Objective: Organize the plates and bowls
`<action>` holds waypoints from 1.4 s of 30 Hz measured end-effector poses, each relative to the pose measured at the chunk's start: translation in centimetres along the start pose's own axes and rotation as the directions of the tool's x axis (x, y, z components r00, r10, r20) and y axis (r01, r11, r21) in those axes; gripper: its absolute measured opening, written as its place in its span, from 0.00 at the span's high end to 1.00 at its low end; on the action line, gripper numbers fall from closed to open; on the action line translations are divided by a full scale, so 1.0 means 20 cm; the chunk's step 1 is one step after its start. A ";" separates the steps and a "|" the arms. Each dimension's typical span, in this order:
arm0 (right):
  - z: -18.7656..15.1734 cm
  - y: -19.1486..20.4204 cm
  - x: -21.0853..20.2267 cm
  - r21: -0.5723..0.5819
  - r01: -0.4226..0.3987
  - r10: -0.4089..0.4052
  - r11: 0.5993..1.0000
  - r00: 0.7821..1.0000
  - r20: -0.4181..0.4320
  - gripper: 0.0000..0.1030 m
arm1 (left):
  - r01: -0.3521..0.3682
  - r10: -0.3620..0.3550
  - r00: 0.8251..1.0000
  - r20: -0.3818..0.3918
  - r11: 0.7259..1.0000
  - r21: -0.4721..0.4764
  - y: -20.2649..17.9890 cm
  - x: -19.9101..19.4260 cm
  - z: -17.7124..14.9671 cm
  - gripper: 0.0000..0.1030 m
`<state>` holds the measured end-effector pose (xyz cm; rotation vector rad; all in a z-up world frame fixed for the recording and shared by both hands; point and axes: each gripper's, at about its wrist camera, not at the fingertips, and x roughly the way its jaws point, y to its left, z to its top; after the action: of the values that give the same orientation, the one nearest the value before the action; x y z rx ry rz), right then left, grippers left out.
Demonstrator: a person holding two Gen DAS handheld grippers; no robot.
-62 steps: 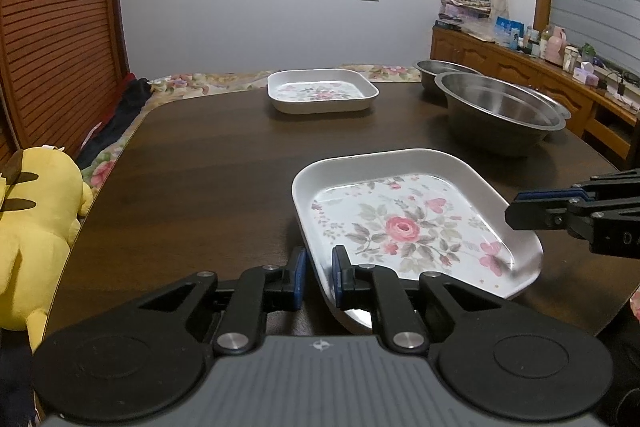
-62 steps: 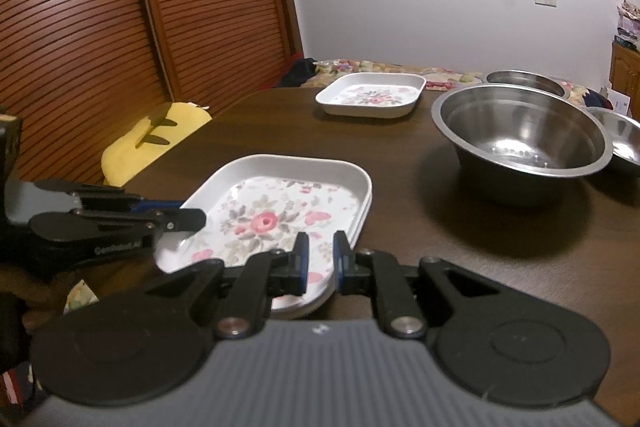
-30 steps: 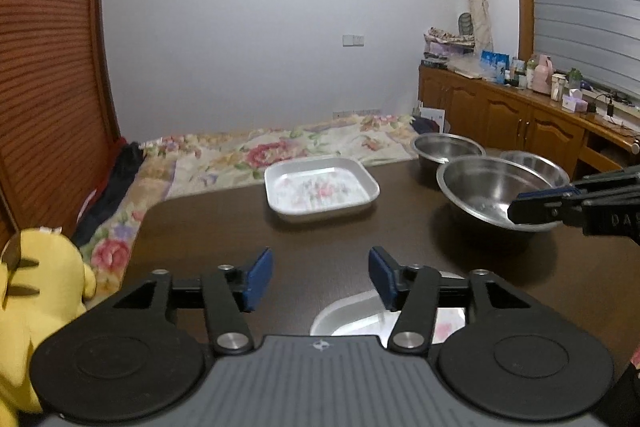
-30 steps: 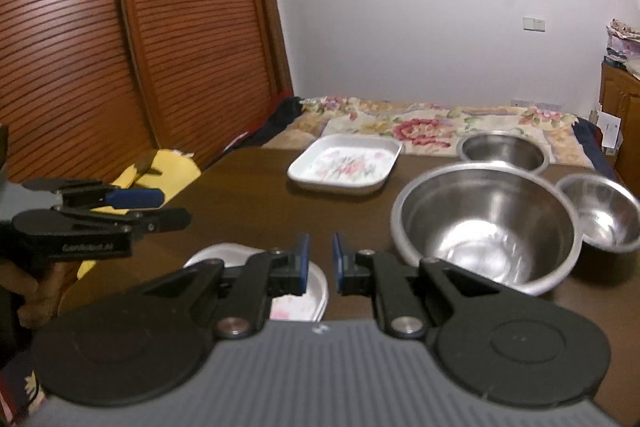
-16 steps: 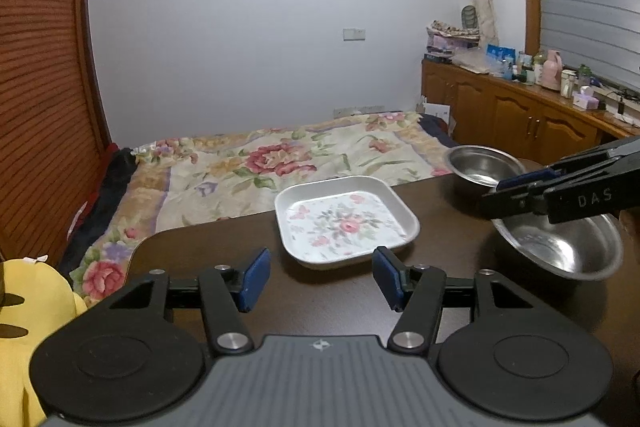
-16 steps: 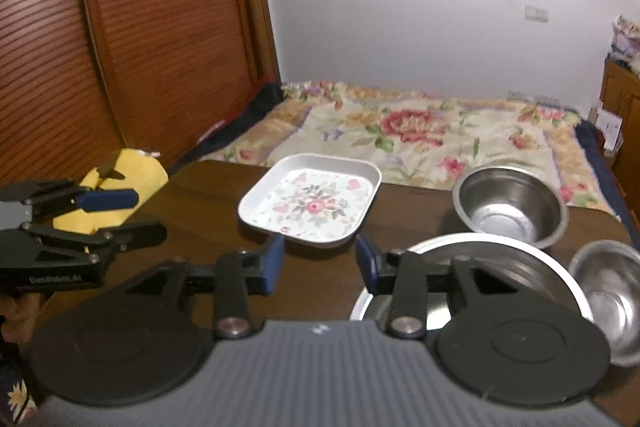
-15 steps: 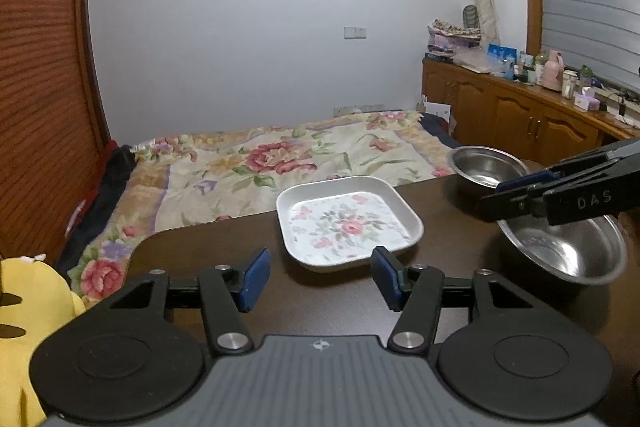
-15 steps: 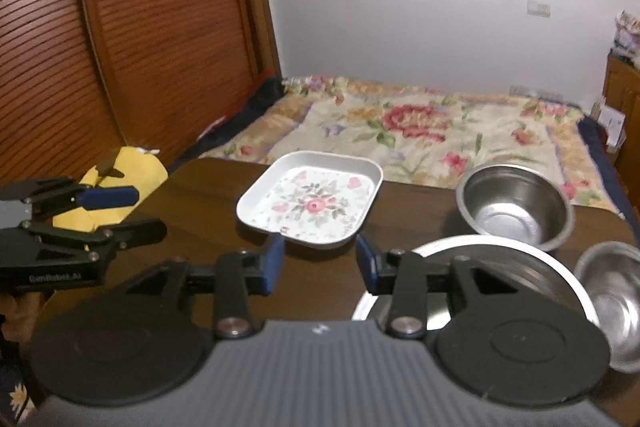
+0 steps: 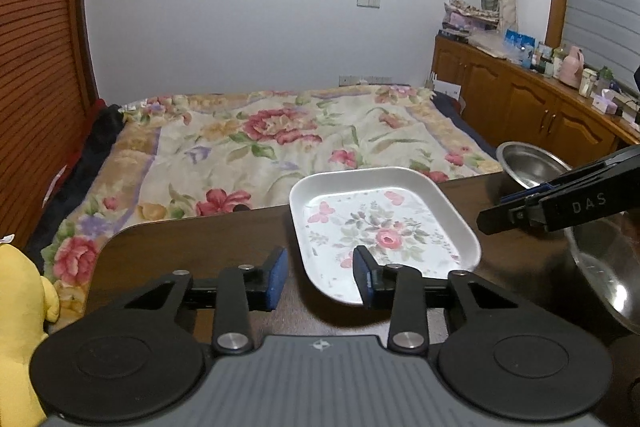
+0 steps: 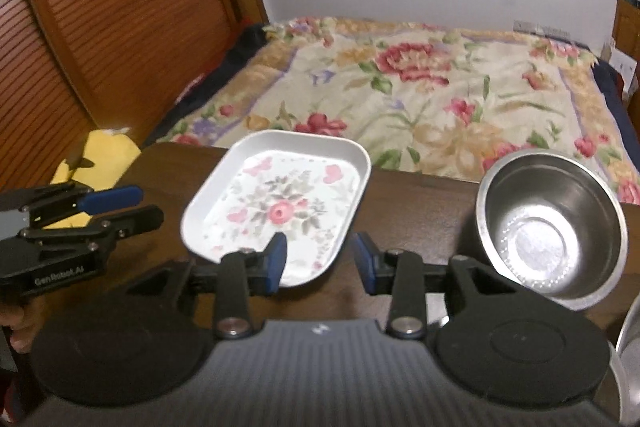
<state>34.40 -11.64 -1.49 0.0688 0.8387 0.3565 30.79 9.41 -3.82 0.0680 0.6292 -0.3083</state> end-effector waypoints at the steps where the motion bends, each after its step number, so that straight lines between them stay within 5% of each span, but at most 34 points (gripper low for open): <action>1: 0.00 -0.01 0.02 0.005 -0.002 0.002 1.000 1.000 -0.012 0.65 | -0.001 0.001 1.000 -0.006 1.000 -0.003 0.00 0.02 0.00 0.67; 8: 0.04 0.00 0.11 -0.014 -0.006 0.005 1.000 0.998 -0.066 0.75 | -0.014 0.013 0.999 -0.045 1.000 -0.026 0.05 0.14 0.00 0.70; 21: 0.04 0.02 0.22 -0.078 0.020 -0.031 0.997 0.988 -0.149 0.77 | -0.021 0.012 0.994 -0.111 0.997 -0.076 0.09 0.24 -0.01 0.71; 24: 0.04 0.02 0.22 -0.072 0.019 -0.029 0.997 0.988 -0.151 0.80 | -0.019 0.010 0.994 -0.109 0.996 -0.082 0.10 0.25 -0.01 0.71; 29: 0.05 0.02 0.24 -0.071 0.024 -0.035 0.997 0.988 -0.151 0.86 | 0.023 -0.037 0.992 -0.122 0.994 -0.110 0.11 0.25 0.00 0.89; 42: 0.03 -0.01 0.12 0.012 -0.037 0.038 0.999 0.997 -0.062 0.89 | 0.024 -0.034 0.994 -0.100 0.995 -0.098 0.07 0.06 0.00 0.87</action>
<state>36.39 -10.98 -2.94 0.0838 0.9017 0.3908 32.08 10.51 -4.54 -0.0184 0.7455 -0.3031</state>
